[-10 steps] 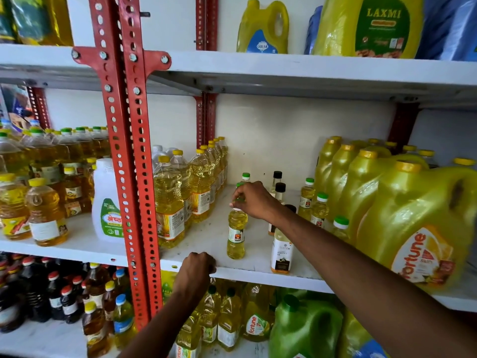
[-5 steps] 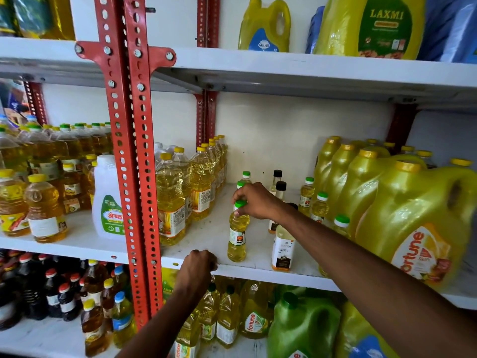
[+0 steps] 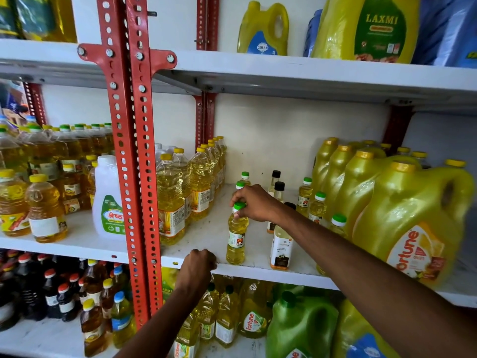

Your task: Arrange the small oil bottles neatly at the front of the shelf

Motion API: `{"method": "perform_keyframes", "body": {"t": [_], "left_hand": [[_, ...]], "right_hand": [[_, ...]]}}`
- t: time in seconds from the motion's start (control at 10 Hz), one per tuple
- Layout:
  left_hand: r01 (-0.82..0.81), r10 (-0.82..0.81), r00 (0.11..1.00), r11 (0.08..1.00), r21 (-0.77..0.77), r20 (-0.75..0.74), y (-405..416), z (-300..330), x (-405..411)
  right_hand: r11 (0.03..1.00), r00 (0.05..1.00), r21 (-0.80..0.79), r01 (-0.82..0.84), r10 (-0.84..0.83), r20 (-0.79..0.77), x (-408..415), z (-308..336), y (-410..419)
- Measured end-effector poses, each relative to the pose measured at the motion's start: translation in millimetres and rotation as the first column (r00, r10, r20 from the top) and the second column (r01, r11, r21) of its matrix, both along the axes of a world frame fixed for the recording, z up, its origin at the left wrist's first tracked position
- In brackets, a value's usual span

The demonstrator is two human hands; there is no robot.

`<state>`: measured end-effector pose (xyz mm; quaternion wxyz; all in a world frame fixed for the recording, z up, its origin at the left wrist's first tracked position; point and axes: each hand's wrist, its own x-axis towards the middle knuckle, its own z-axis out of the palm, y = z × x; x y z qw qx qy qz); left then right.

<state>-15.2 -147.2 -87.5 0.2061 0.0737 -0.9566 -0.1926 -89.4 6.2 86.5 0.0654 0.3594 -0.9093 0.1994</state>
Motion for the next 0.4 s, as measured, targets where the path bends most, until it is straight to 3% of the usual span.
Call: {"method": "perform_keyframes", "body": {"t": [0.4], "left_hand": [[0.01,-0.012,1.0,0.997,0.079,0.02,4.5,4.6,7.1]], "right_hand": [[0.999,1.0,-0.037,0.024,-0.024,-0.006,6.7,-3.1,9.1]]}}
